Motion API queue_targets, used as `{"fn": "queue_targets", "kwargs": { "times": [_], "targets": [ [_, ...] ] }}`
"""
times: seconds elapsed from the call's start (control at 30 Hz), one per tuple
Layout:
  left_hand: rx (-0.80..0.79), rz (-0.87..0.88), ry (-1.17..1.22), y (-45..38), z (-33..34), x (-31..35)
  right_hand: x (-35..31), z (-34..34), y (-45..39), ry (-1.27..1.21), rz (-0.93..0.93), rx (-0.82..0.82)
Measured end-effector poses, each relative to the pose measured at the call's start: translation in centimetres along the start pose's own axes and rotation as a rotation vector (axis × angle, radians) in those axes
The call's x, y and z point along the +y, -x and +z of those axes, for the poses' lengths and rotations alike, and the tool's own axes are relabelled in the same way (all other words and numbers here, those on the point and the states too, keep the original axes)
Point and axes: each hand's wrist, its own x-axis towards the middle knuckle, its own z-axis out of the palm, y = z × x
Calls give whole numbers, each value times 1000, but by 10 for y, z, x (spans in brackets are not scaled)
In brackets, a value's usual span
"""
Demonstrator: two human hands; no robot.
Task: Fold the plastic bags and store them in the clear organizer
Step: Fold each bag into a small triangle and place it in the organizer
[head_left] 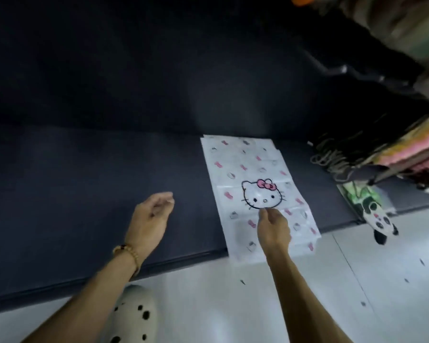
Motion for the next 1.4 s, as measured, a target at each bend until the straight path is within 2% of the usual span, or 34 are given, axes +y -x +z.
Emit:
{"fn": "queue_targets", "kwargs": {
  "times": [0.07,0.13,0.23,0.3,0.4,0.5,0.63,0.7,0.87,0.97,1.03,1.1,1.17,1.23,1.3,1.4],
  "targets": [
    [-110,58,-159,-6,36,-9,41,-16,-21,93,94,-35],
    [-220,118,-313,-13,65,-18,67,-24,-37,194,121,-141],
    [-384,247,-575,-20,95,-30,86,-23,-47,425,-24,-325],
    [-460,346,-754,-25,109,-38,90,-18,-47,547,-114,-297],
    [-564,475,-1037,-28,129,-51,93,-15,-45,589,-257,-189],
    [-512,511,-1180,-27,145,-57,95,-17,-43,656,-390,-152],
    [-367,656,-1130,-28,149,-53,90,-20,-34,492,-482,-160],
    [-358,691,-1038,-31,140,-45,81,-18,-26,345,-504,-135],
    [-346,554,-760,-30,67,-11,31,1,5,108,-545,-203],
    [-262,407,-700,-20,9,5,-2,12,38,-30,-586,-351],
    [-168,309,-714,-16,-28,9,-16,20,55,-17,-596,-492],
    [-99,249,-714,-11,-64,10,-24,31,67,178,-645,-604],
    [-30,218,-645,-4,-94,11,-29,42,72,370,-725,-608],
    [67,191,-515,6,-117,14,-31,49,76,450,-769,-540],
    [143,189,-482,16,-138,14,-32,52,78,449,-692,-546],
    [190,105,-484,25,-169,0,-41,51,75,210,-473,-653]
  ]
}}
